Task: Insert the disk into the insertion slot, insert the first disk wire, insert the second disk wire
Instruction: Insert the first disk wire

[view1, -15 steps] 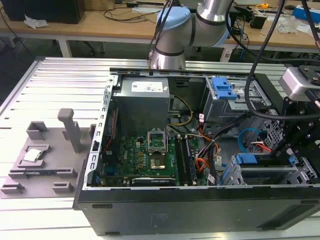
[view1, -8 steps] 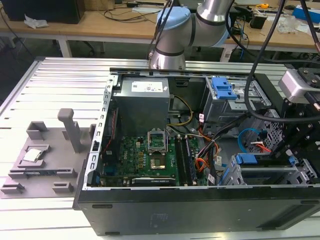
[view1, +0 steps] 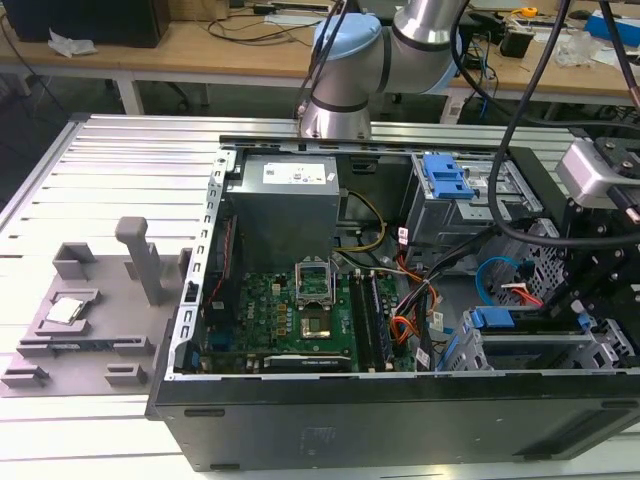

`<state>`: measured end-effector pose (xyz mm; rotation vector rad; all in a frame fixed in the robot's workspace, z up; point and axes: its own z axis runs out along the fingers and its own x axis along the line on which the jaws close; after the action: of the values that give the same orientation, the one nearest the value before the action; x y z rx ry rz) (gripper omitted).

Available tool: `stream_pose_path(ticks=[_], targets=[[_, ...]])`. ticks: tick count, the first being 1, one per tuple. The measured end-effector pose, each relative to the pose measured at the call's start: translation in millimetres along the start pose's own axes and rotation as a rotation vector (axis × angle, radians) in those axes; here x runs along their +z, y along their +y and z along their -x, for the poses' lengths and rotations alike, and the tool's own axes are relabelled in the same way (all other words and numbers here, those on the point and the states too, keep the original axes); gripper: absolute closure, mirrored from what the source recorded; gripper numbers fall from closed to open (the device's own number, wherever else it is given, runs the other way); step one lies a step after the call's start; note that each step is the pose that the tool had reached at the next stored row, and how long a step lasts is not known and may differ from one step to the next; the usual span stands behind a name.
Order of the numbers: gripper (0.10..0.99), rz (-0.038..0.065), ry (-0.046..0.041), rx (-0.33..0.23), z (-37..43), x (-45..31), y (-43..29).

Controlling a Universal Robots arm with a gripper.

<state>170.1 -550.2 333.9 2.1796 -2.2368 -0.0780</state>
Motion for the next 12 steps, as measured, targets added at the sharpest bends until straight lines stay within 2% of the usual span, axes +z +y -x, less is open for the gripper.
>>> stream_pose_path(ticks=[2, 3, 6, 12], targets=[[0.898, 0.000, 0.0000, 0.000, 0.0, 0.1, 0.0], [0.831, 0.000, 0.0004, 0.000, 0.0, -0.1, 0.0], [0.831, 0.000, 0.0009, 0.000, 0.0, -1.1, 0.0], [0.831, 0.000, 0.0007, 0.000, 0.3, -14.5, 0.7]])
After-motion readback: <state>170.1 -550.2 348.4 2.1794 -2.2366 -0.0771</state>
